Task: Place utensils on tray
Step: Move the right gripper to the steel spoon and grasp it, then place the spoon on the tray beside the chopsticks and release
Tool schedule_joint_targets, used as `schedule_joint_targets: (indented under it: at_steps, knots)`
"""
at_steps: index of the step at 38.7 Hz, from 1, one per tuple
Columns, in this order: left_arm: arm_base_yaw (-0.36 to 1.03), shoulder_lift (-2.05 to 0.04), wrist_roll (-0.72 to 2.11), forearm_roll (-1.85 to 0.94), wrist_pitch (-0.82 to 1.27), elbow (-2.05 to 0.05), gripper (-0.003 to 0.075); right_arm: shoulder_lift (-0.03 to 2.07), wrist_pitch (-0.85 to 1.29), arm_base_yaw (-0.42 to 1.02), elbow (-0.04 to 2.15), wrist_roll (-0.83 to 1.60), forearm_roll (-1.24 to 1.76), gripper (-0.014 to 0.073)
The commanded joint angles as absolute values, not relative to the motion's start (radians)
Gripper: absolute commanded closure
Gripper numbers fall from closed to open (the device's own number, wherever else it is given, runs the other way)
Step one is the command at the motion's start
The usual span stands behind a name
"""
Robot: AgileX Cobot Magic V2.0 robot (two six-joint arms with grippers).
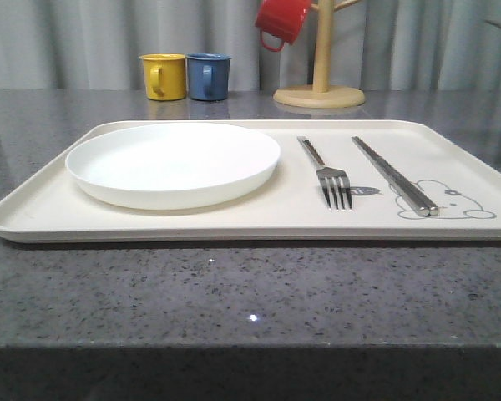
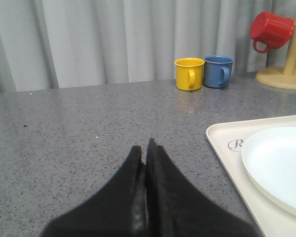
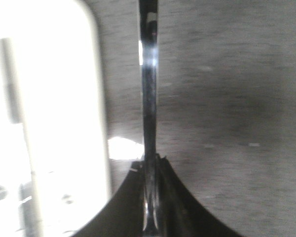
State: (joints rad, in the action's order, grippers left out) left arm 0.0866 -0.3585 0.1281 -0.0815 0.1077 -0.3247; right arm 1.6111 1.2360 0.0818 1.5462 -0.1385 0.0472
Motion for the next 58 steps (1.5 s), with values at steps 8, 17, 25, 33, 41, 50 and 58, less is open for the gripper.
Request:
schedule_joint_targets:
  at_steps: [8, 17, 25, 33, 41, 50, 58]
  knots:
    - [0.084, -0.363, 0.121, -0.092, 0.02, -0.352, 0.0738, 1.611, 1.323, 0.253, 1.569, -0.233, 0.058, 0.0653]
    - [0.084, -0.363, 0.121, -0.092, 0.02, -0.352, 0.0738, 1.677, 1.336, 0.253, 1.552, -0.237, 0.057, 0.0653]
    - [0.084, -0.363, 0.121, -0.092, 0.02, -0.352, 0.0738, 1.711, 1.336, 0.253, 1.526, -0.237, 0.058, 0.0653]
    - [0.084, -0.363, 0.121, -0.092, 0.02, -0.352, 0.0738, 1.716, 1.336, 0.253, 1.482, -0.237, 0.061, 0.0653]
    - [0.084, -0.363, 0.121, -0.092, 0.02, -0.352, 0.0738, 1.716, 1.325, 0.253, 1.476, -0.245, 0.061, 0.0653]
    - [0.084, -0.363, 0.121, -0.092, 0.02, -0.352, 0.0738, 1.723, 1.329, 0.253, 1.476, -0.263, 0.071, 0.0653]
    - [0.084, -0.363, 0.121, -0.092, 0.02, -0.352, 0.0738, 1.738, 1.336, 0.253, 1.476, -0.263, 0.077, 0.0642]
